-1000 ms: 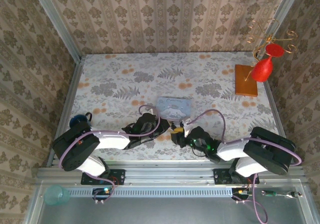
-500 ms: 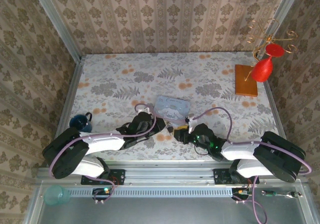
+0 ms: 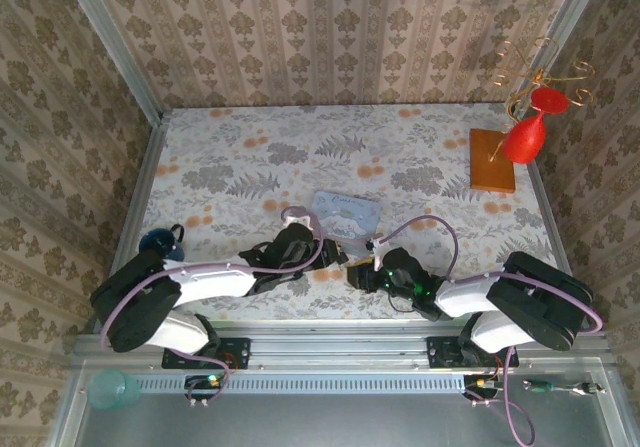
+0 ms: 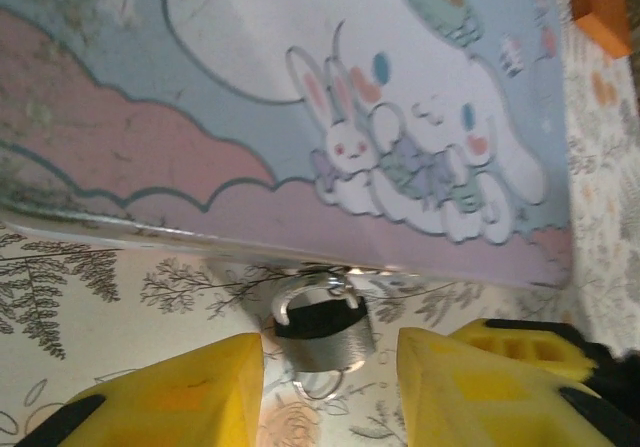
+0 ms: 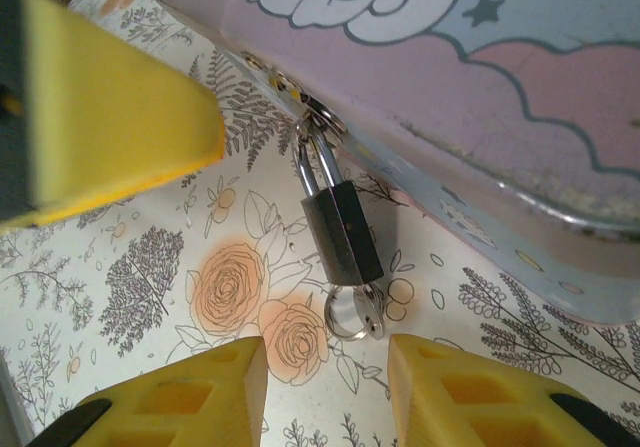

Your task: Unlock a padlock with a key

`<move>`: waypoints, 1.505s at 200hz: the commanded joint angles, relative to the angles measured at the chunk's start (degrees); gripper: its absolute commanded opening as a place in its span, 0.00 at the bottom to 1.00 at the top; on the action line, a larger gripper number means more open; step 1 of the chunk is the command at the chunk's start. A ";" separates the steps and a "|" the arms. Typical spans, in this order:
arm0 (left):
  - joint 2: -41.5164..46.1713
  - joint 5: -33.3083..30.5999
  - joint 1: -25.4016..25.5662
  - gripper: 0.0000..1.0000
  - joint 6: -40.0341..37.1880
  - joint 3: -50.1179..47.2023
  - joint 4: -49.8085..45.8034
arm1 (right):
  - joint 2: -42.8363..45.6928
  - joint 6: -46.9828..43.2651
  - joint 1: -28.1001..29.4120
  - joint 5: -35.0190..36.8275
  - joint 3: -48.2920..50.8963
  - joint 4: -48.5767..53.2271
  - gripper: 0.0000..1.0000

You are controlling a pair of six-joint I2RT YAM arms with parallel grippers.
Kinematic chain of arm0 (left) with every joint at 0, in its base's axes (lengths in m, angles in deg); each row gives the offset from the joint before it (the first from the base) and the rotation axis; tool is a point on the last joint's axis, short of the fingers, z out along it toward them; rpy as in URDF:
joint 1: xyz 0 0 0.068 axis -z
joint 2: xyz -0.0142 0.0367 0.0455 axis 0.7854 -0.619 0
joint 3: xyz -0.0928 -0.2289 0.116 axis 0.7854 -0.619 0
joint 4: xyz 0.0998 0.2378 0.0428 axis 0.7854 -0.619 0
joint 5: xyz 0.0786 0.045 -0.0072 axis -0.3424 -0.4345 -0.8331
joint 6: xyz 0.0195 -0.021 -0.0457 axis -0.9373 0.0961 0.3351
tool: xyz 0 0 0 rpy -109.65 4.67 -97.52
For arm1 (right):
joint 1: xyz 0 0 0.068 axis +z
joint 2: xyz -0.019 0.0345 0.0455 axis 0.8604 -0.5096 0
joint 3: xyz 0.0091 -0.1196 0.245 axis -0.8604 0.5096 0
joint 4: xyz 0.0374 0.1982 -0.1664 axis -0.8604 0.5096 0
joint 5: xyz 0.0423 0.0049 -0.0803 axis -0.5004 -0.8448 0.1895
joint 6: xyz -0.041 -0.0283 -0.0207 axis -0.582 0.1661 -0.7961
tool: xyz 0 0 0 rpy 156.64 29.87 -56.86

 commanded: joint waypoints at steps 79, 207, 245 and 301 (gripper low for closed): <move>-12.96 3.28 1.74 0.47 -3.81 2.08 11.77 | 0.65 1.73 -1.08 0.53 -0.54 -0.07 0.38; -16.23 2.89 0.00 0.62 -7.43 5.62 16.93 | 11.80 -0.06 -8.12 -2.30 0.89 7.45 0.44; -20.26 4.58 -1.20 0.70 -10.09 11.61 12.44 | 15.47 -0.44 -10.27 -2.33 0.06 11.87 0.45; -18.13 -1.84 0.34 0.71 -10.45 13.30 0.01 | 24.67 0.91 -11.18 -0.90 4.47 16.10 0.46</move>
